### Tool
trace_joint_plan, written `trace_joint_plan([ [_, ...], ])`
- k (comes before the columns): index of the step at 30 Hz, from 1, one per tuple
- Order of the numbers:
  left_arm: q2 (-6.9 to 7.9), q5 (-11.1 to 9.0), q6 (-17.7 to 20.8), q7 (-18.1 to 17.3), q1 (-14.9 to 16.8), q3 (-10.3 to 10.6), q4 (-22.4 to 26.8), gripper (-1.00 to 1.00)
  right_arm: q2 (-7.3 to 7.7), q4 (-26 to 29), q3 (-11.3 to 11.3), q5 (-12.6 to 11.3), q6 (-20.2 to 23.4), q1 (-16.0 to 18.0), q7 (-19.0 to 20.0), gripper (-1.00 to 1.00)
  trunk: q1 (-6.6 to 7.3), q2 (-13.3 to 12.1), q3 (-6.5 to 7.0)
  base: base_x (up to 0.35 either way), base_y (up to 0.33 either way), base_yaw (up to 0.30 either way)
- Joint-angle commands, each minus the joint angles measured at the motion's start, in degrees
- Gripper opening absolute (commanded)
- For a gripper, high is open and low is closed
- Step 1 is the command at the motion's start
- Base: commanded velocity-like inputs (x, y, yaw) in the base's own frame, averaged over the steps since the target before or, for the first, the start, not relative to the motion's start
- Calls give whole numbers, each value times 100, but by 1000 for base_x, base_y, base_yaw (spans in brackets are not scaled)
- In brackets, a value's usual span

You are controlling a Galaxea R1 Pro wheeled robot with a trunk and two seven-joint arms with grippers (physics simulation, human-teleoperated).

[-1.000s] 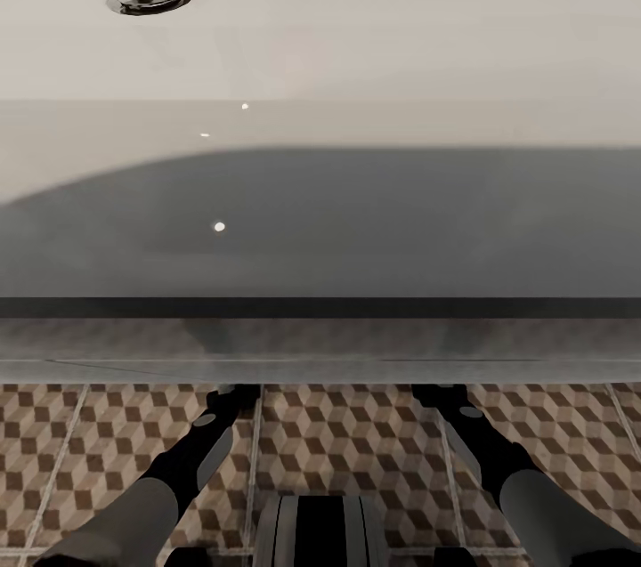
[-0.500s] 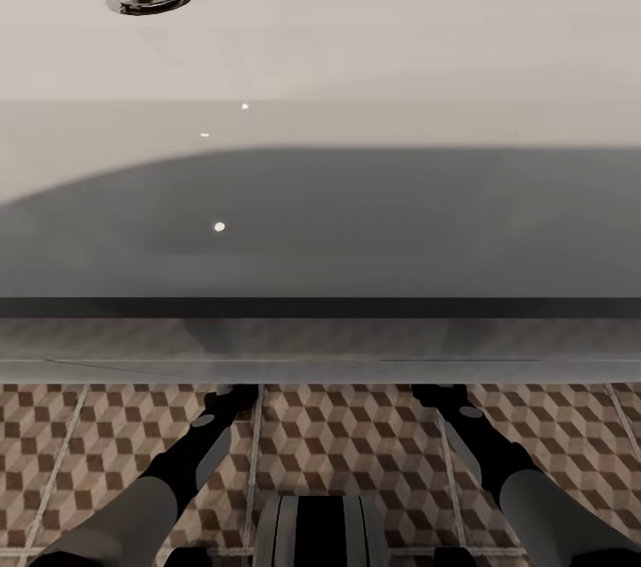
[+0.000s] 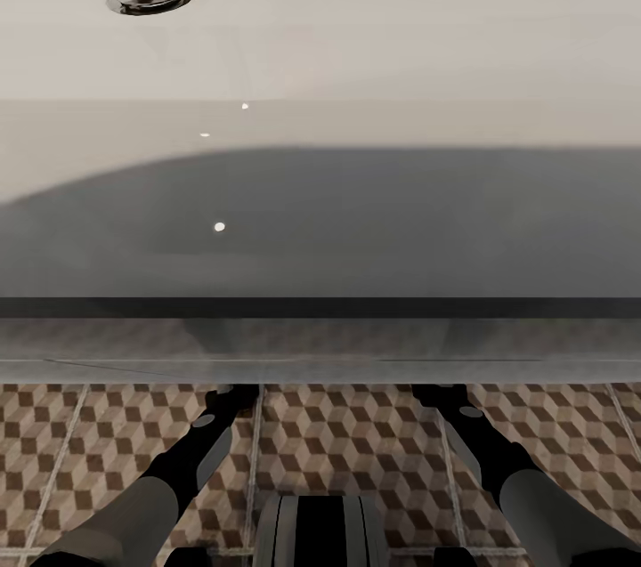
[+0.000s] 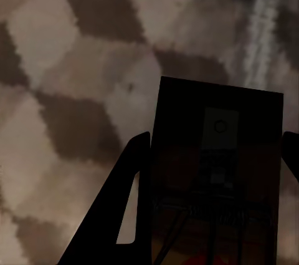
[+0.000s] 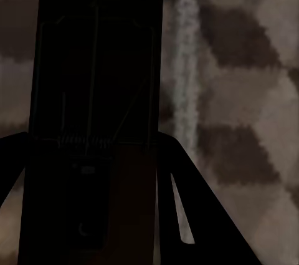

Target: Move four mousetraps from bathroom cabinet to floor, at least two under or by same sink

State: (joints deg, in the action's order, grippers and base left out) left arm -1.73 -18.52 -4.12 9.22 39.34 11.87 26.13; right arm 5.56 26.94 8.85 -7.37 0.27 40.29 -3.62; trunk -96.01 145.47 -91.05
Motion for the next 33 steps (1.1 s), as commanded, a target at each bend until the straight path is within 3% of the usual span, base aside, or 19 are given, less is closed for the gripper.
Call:
trace_joint_plan([
  [1,5,-40,-22,64,3,53,-6,-100,7,4,47,-80,0,2,-25,-100,1,1,-3,0,0,0],
  [12,32,-38,52,5,3,64,-20,-100,7,4,47,-80,0,4,-25,-100,1,1,-3,0,0,0],
  [20,43,-37,559,-165,3,70,-14,-100,7,4,47,-82,1,2,-25,-100,1,1,-3,0,0,0],
  [33,54,-38,573,-189,3,70,41,-100,7,1,47,-87,-1,3,-25,-100,1,1,-3,0,0,0],
])
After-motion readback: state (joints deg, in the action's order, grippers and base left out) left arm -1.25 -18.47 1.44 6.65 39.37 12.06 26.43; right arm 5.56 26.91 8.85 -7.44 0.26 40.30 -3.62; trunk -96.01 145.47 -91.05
